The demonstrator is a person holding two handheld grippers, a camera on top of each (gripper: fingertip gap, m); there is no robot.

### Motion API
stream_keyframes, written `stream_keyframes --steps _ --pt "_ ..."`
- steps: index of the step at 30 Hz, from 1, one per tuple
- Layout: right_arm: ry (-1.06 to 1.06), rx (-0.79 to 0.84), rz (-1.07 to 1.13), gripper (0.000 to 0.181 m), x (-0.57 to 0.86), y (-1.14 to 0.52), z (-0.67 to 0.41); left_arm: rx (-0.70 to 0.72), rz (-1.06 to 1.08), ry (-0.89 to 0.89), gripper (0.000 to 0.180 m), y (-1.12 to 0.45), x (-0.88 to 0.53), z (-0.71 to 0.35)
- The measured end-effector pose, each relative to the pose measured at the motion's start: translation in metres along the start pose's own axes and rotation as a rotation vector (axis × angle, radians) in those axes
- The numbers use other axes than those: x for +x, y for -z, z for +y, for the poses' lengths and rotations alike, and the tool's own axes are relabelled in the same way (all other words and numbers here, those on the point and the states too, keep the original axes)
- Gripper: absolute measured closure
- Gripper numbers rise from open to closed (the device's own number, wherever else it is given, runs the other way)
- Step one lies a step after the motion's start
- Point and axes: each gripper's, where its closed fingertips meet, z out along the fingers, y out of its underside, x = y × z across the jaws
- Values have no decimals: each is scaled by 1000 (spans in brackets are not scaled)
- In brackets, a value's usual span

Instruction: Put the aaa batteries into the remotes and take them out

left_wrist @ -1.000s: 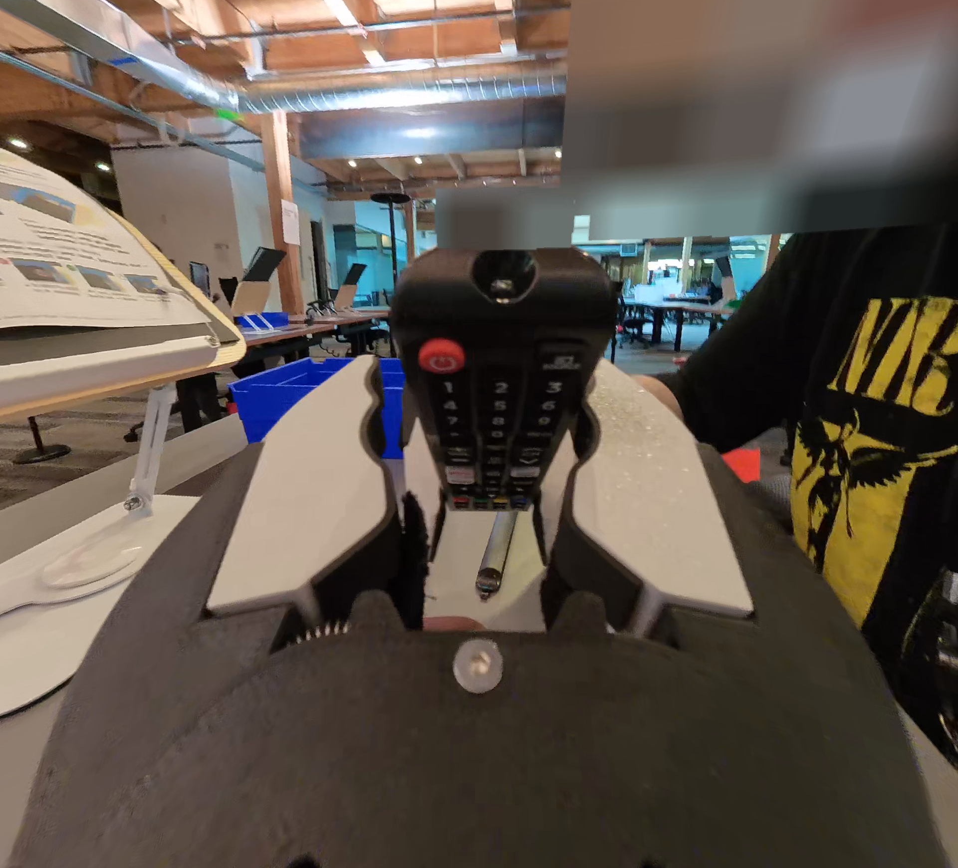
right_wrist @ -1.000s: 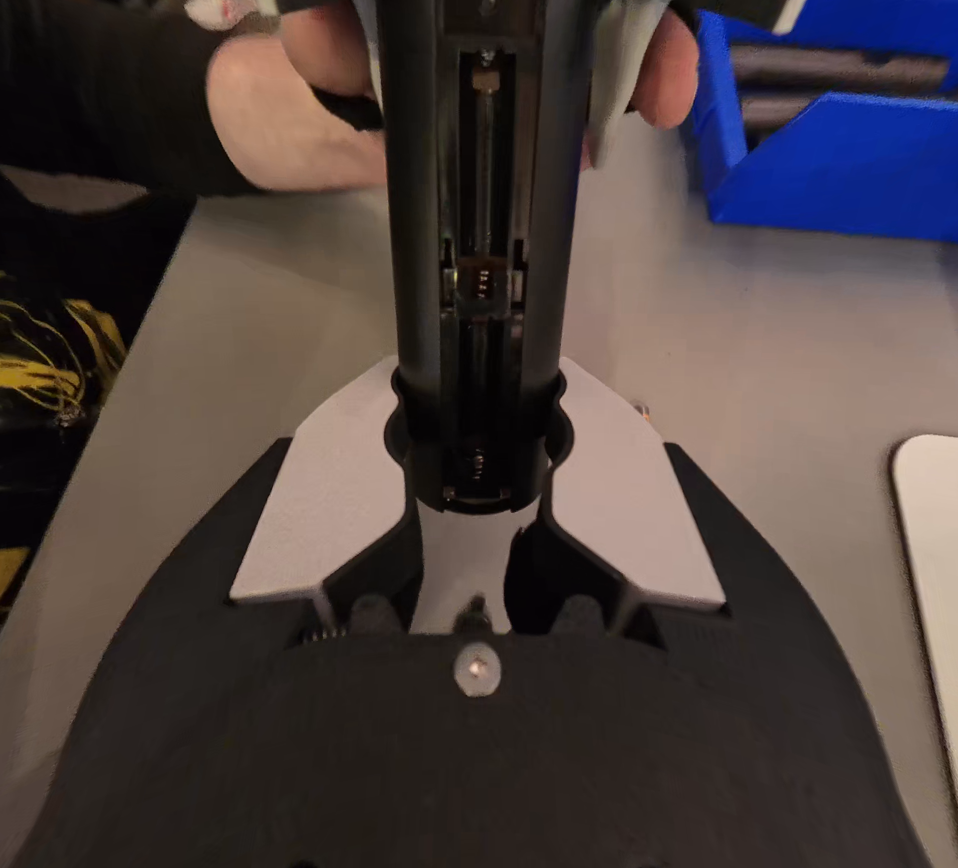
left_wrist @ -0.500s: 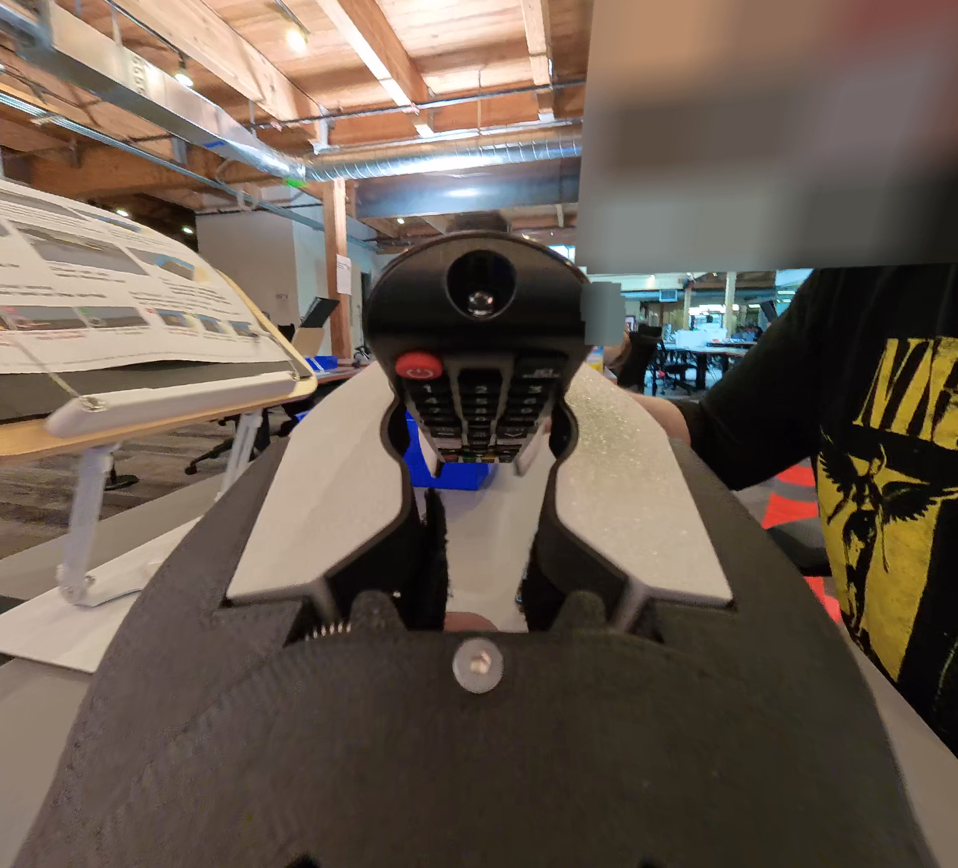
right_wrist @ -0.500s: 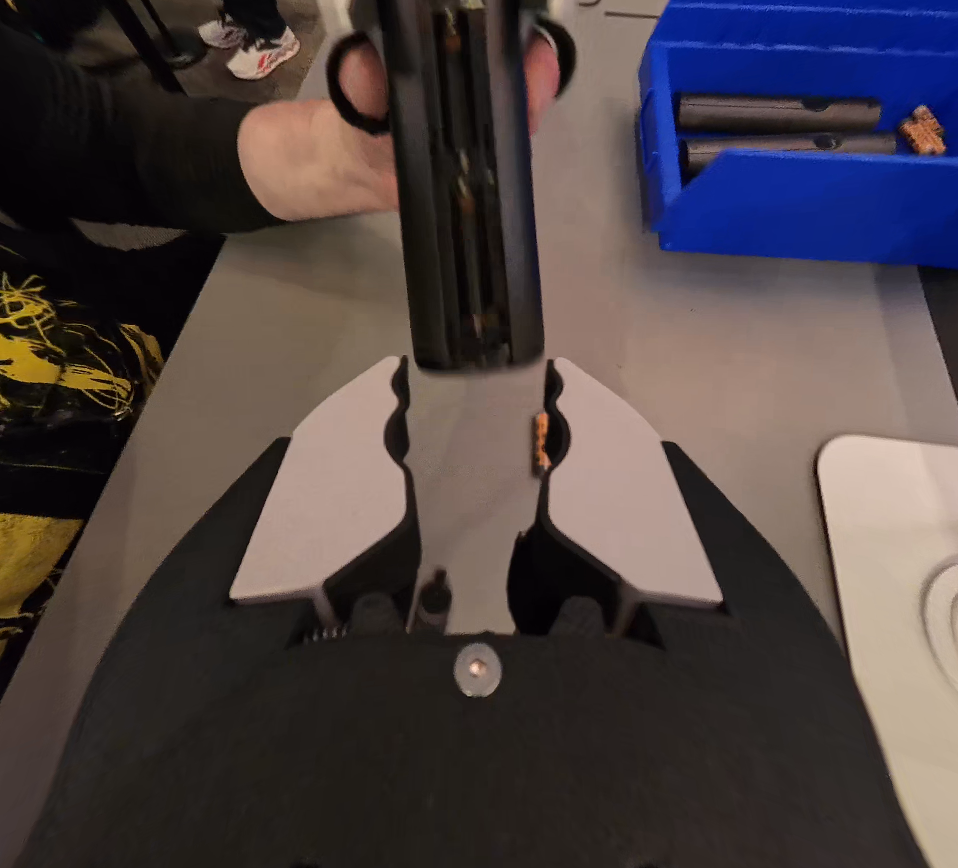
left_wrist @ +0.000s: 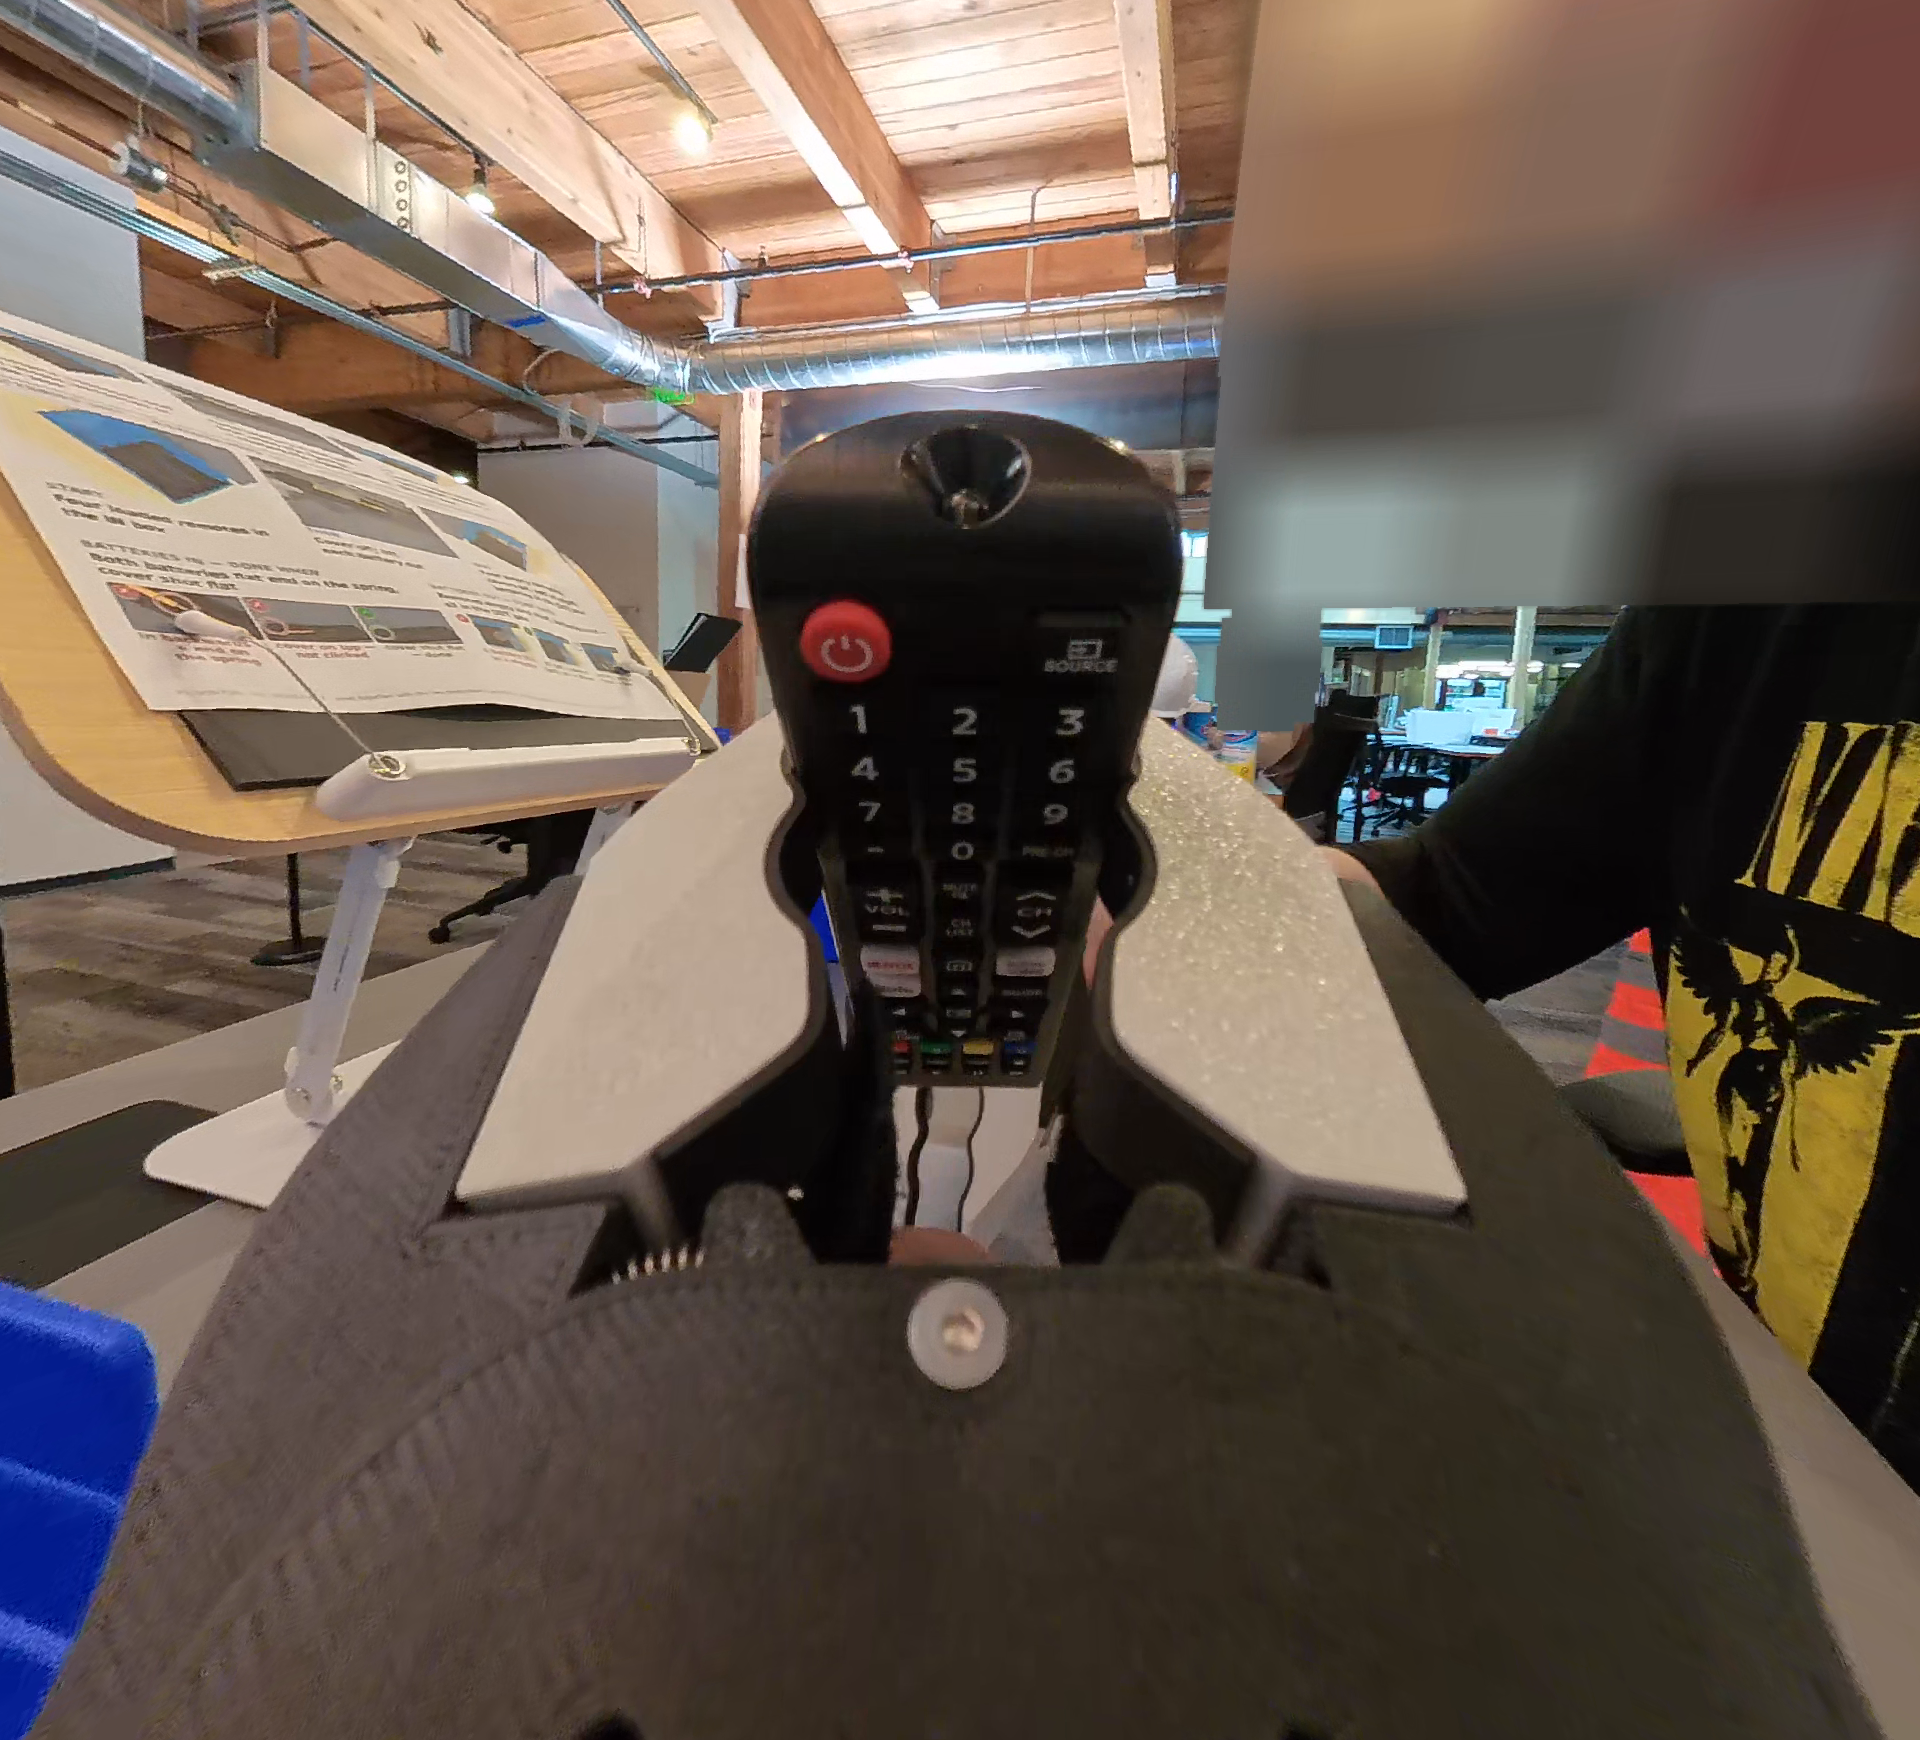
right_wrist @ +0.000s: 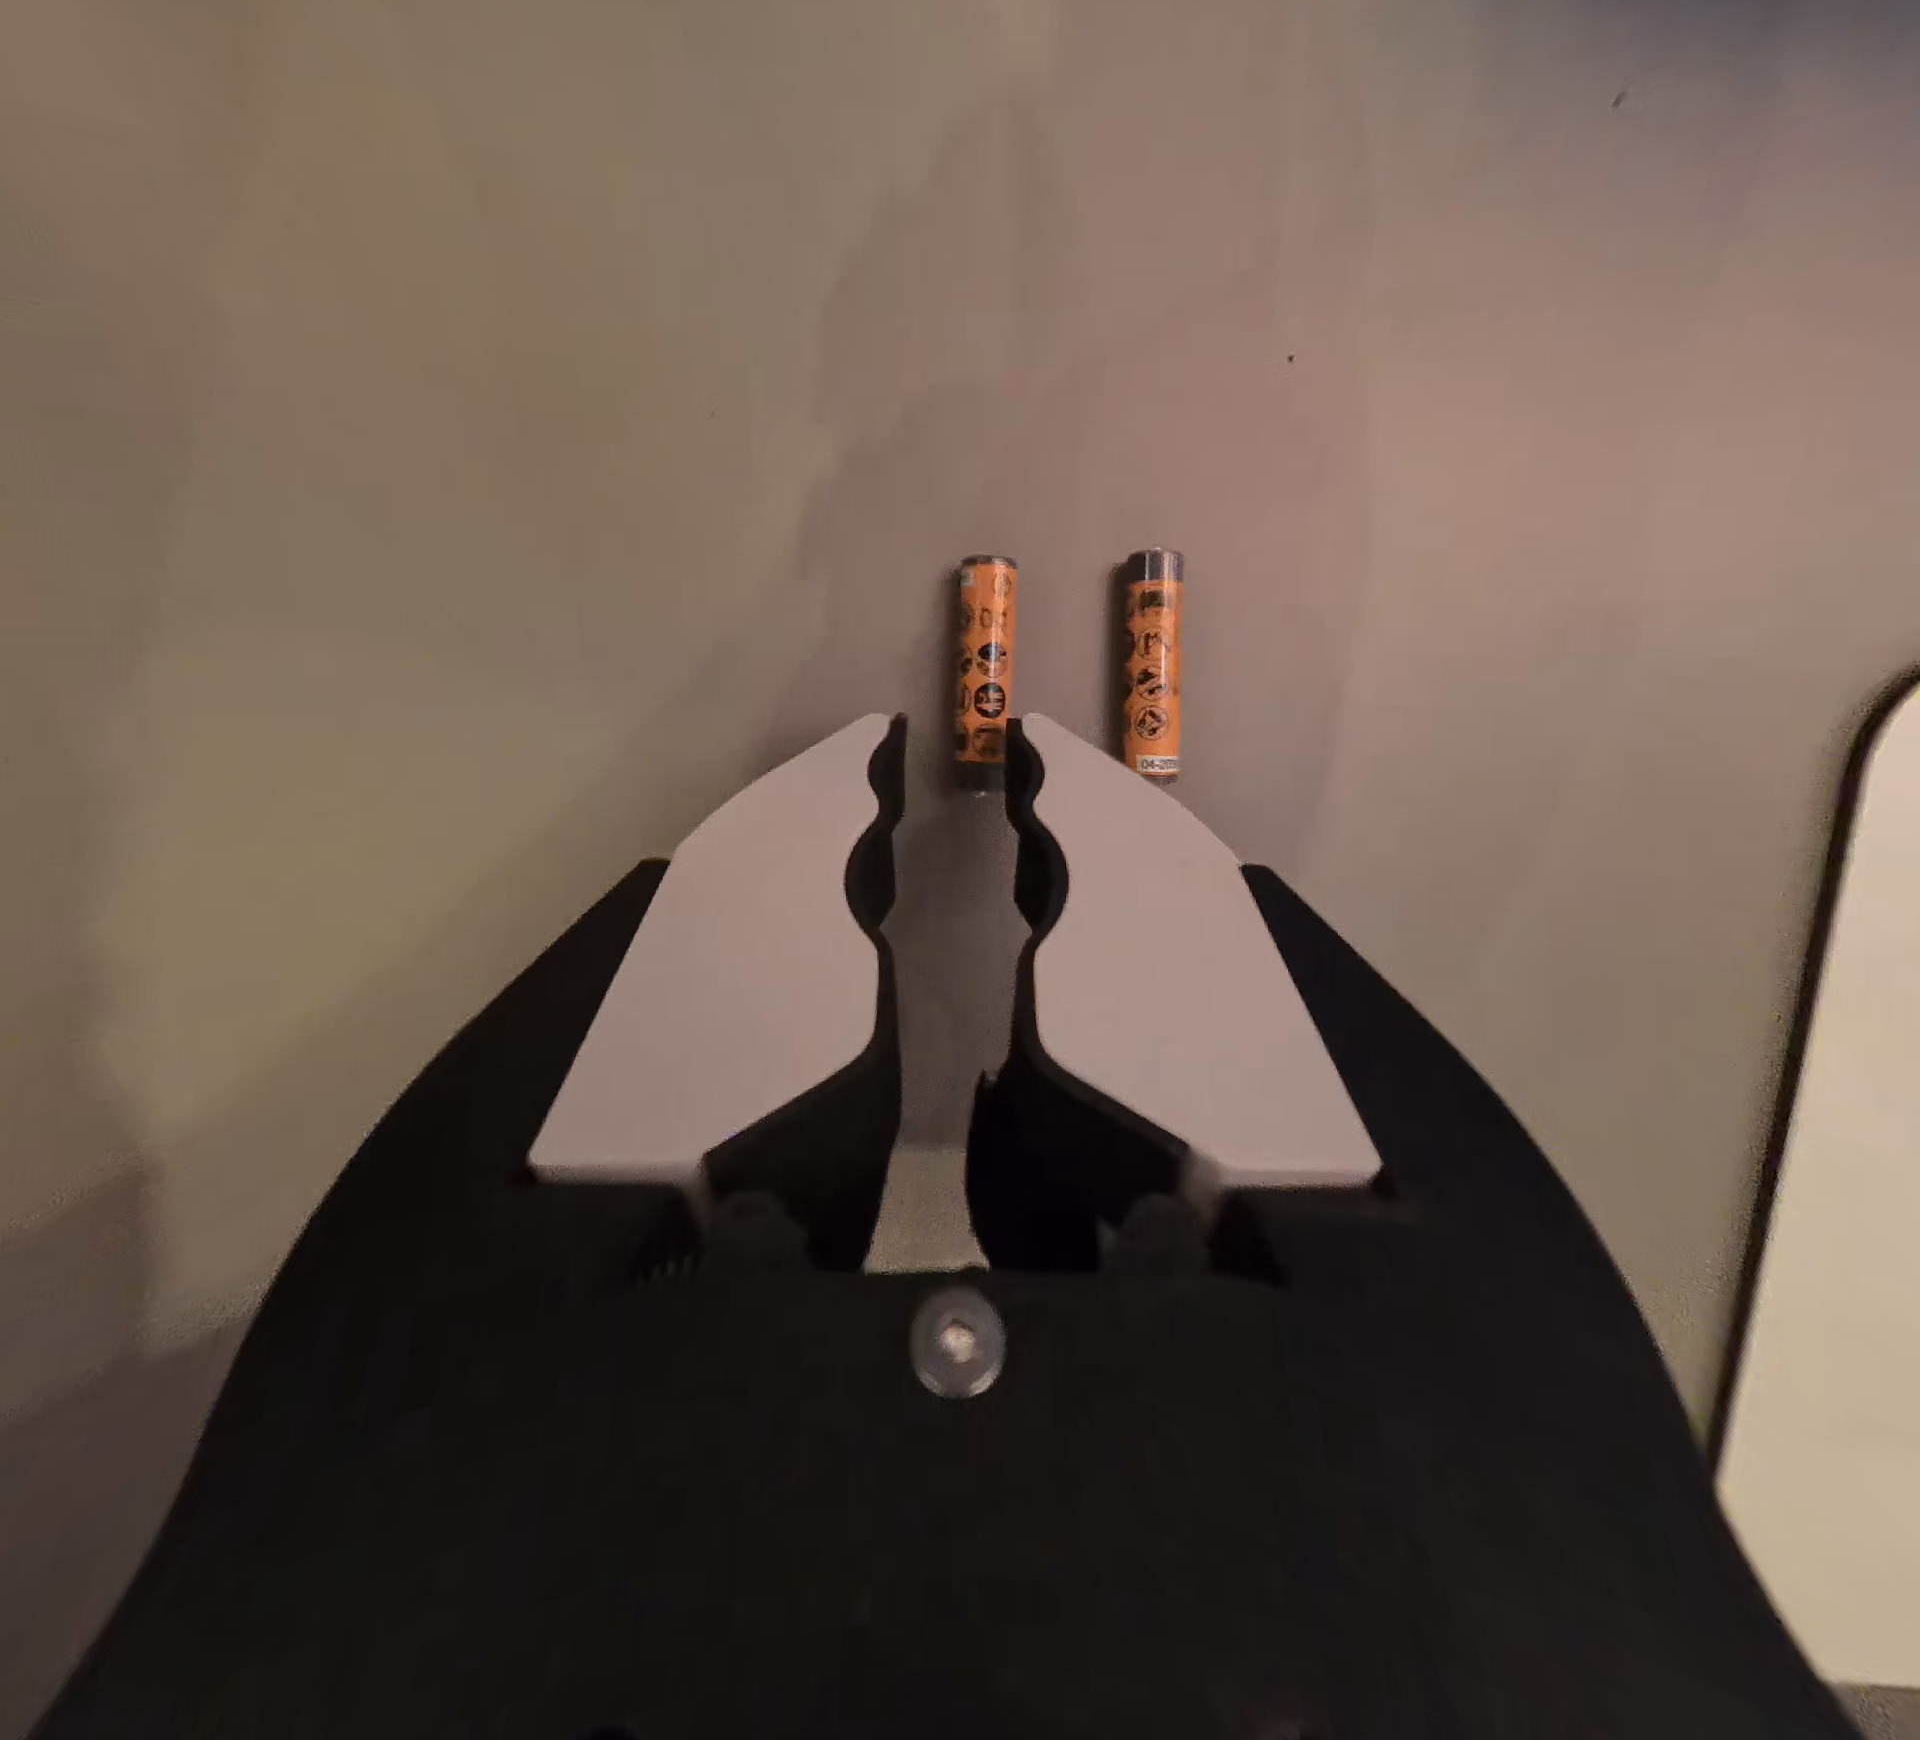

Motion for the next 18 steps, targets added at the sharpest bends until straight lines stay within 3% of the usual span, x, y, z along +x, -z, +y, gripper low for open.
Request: stream_keyframes --steps 2,7,14,18 --pt "5 -25 1 162 0 -3 6 5 9 4 127 0 1 -1" --pt "-83 99 49 165 20 23 -12 19 5 9 128 2 -1 -3" --pt "-22 6 8 163 34 -6 -11 20 8 17 128 2 -1 -2" --pt "-8 -23 -17 171 36 -23 -17 15 17 27 128 1 -1 1"
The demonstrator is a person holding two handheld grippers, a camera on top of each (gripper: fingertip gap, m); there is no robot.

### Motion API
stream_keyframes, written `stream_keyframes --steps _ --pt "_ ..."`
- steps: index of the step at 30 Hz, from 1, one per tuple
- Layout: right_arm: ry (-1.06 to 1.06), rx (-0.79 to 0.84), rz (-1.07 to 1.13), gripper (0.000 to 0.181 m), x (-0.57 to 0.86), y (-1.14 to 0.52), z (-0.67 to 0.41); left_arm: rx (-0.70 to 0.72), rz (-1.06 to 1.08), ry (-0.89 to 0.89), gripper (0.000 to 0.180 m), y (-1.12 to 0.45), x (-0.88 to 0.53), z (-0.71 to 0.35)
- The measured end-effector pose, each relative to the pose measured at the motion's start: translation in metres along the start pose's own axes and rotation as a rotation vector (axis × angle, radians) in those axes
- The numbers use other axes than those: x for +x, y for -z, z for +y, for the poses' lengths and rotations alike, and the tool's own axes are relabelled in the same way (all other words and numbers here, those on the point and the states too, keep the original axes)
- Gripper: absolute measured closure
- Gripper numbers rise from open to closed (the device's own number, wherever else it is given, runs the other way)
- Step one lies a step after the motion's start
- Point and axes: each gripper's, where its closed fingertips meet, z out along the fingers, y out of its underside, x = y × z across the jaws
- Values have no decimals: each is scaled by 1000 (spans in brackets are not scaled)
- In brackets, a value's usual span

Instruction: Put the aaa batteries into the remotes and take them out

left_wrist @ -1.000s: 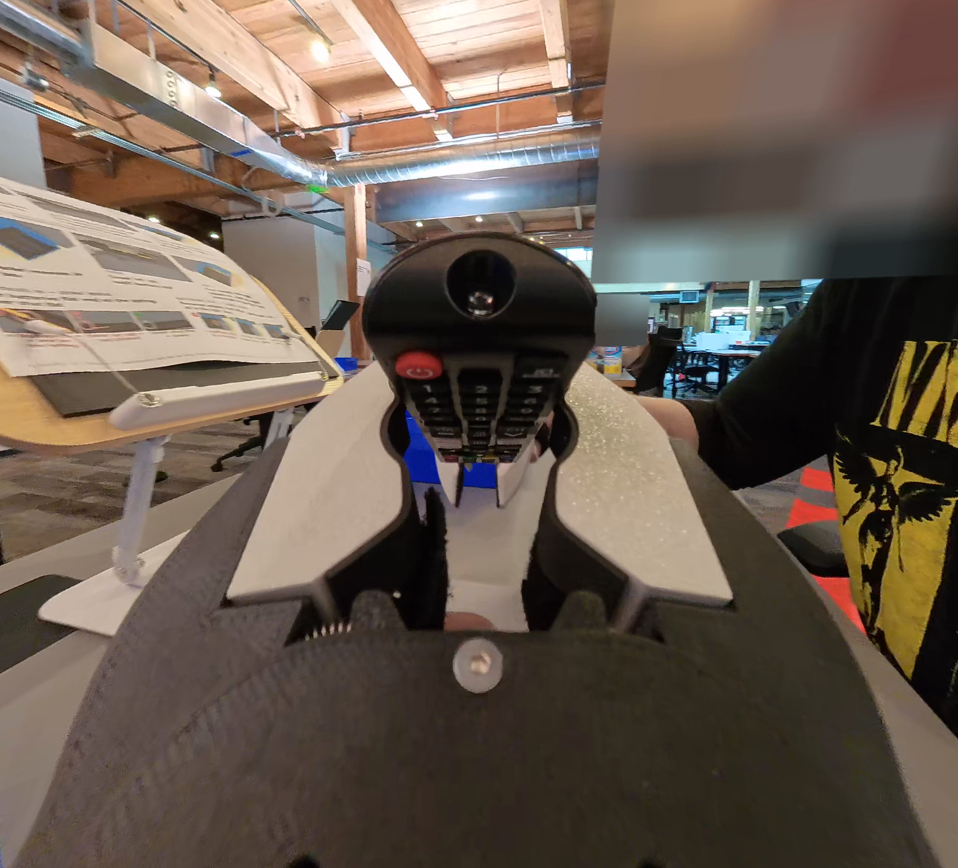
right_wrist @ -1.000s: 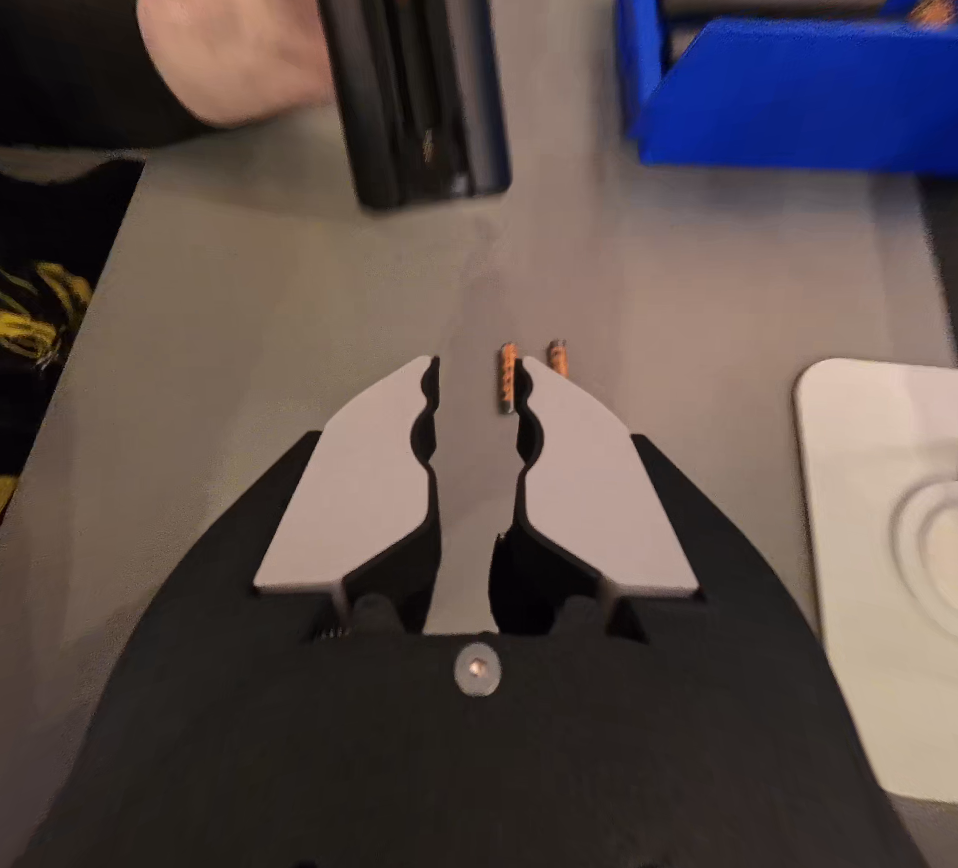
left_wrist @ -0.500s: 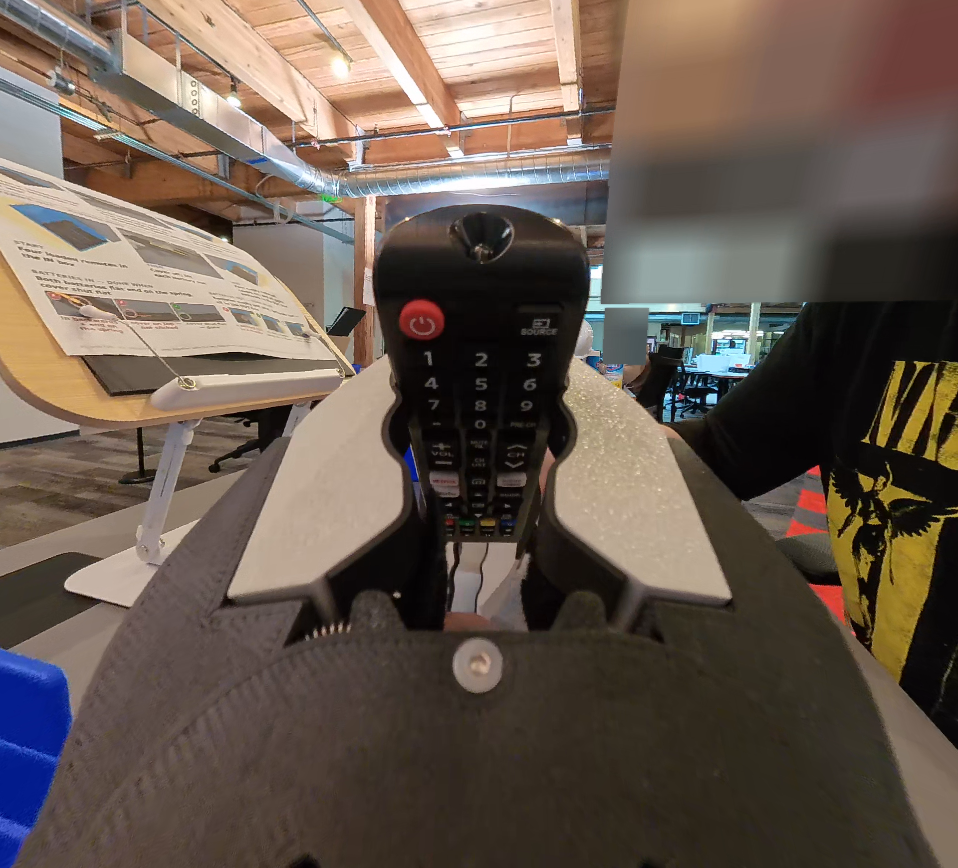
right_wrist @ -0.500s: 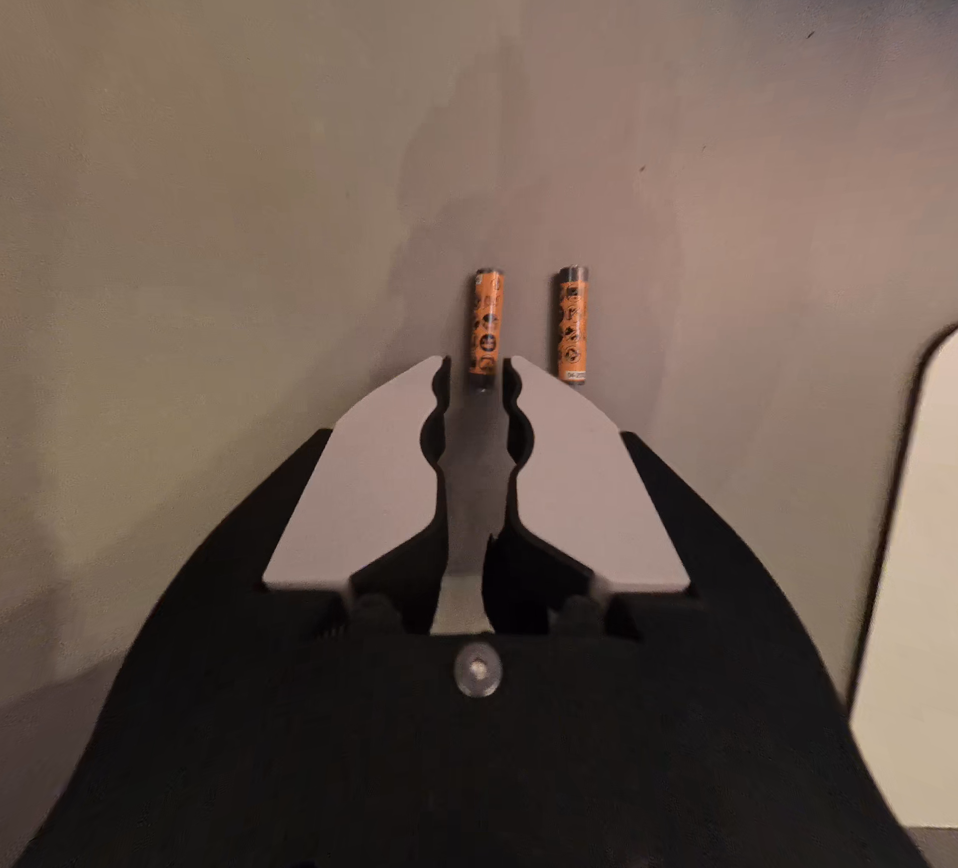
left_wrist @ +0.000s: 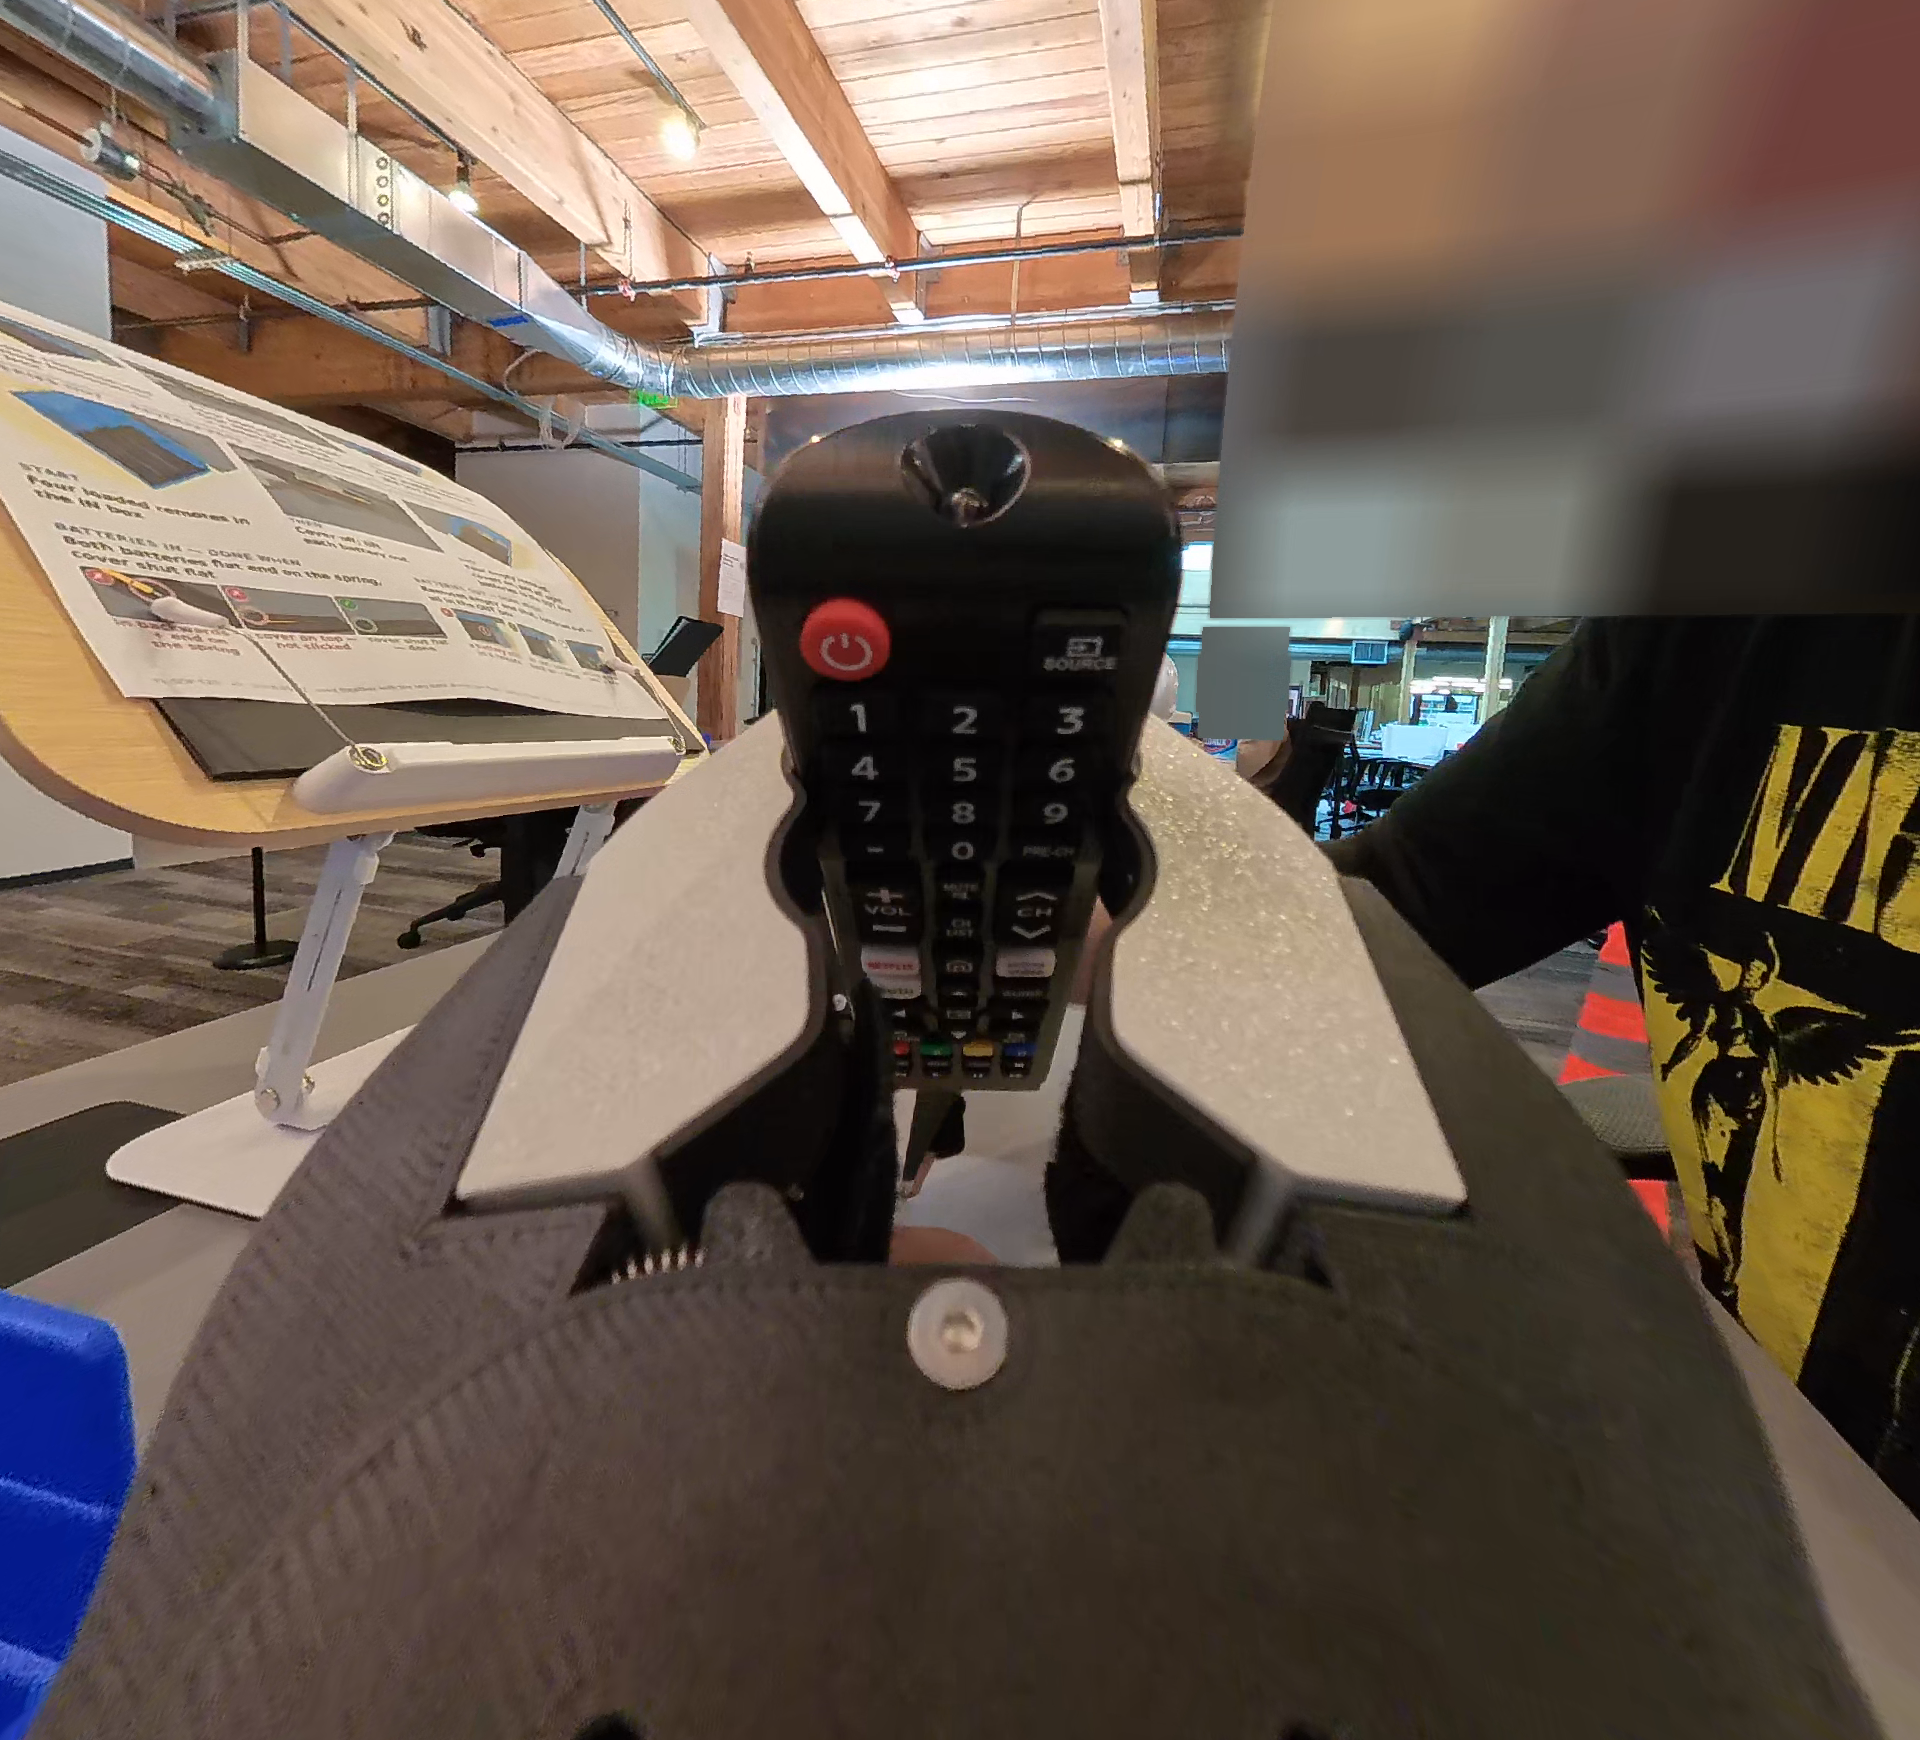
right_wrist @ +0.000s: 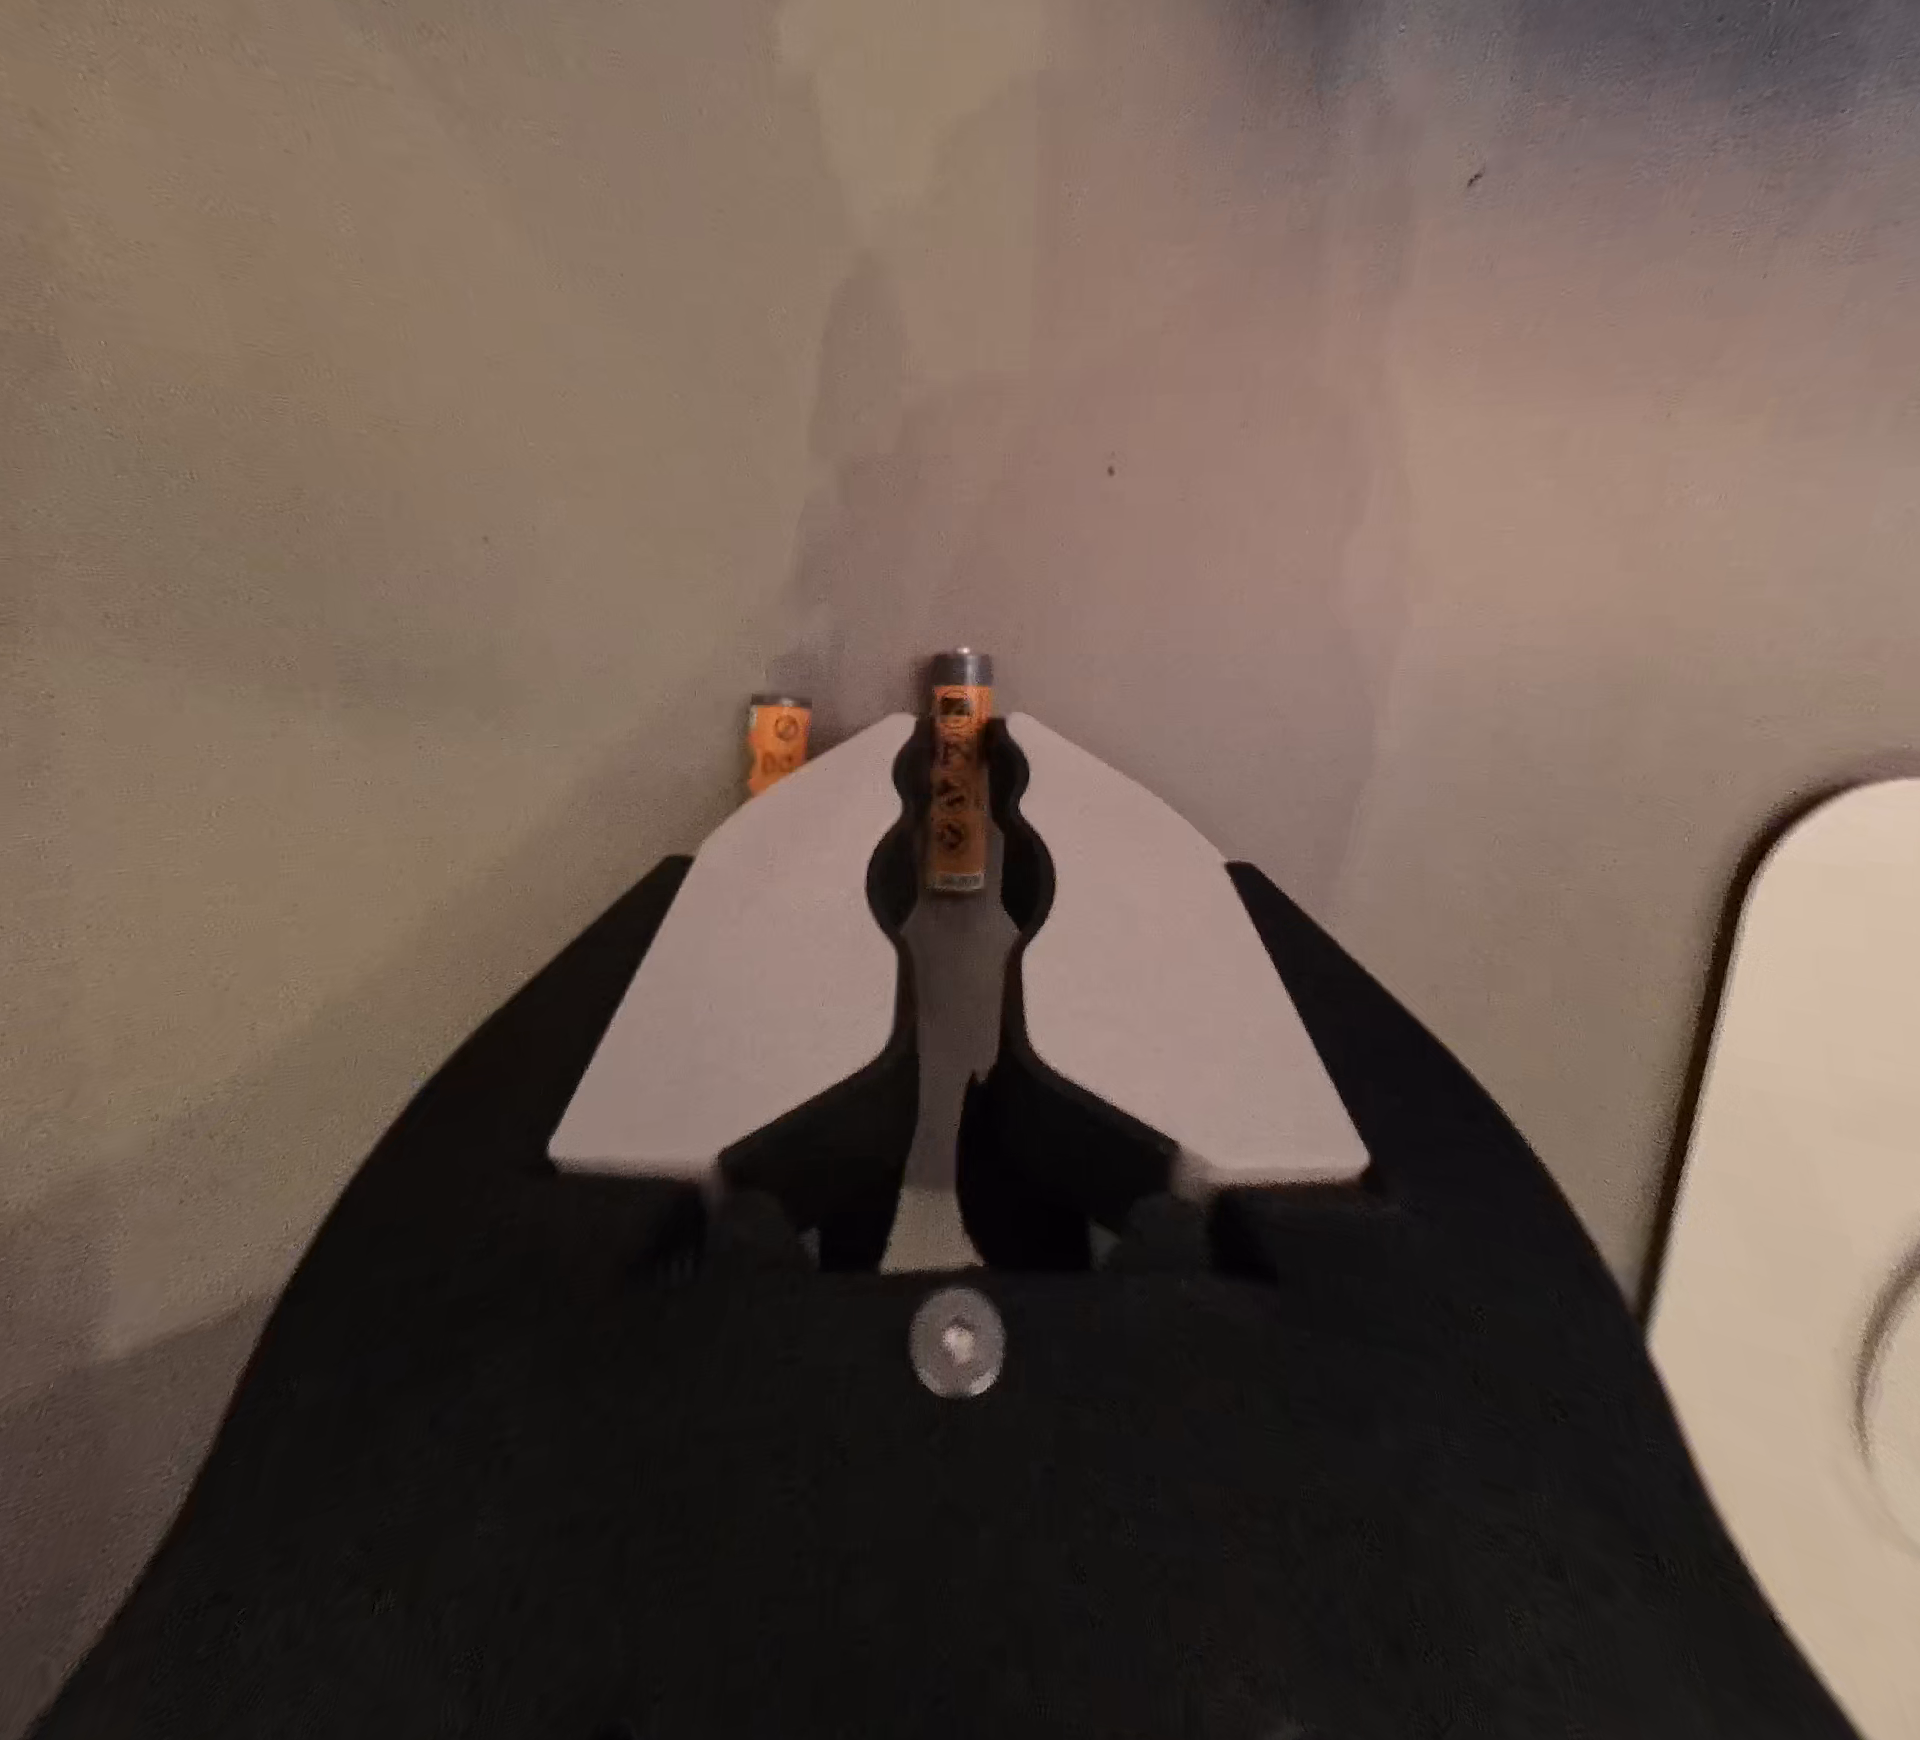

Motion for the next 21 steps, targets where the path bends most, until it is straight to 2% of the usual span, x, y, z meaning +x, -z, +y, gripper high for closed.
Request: stream_keyframes --steps 3,6,9,11,17,21 --pt "-21 47 -31 171 0 1 -8 -1 4 -1 128 0 1 0" --pt "-102 342 -53 171 -1 36 -46 -9 7 -7 128 0 1 0" --pt "-144 741 -174 171 -20 105 -96 -24 10 -11 128 -2 2 3" --pt "-114 893 -218 171 -35 134 -119 -32 11 -10 128 -5 2 7" --pt "-96 1087 -263 171 -55 155 -159 14 15 15 128 -14 6 7" --pt "-83 1079 -224 171 -58 145 -169 51 23 25 128 -19 10 3"
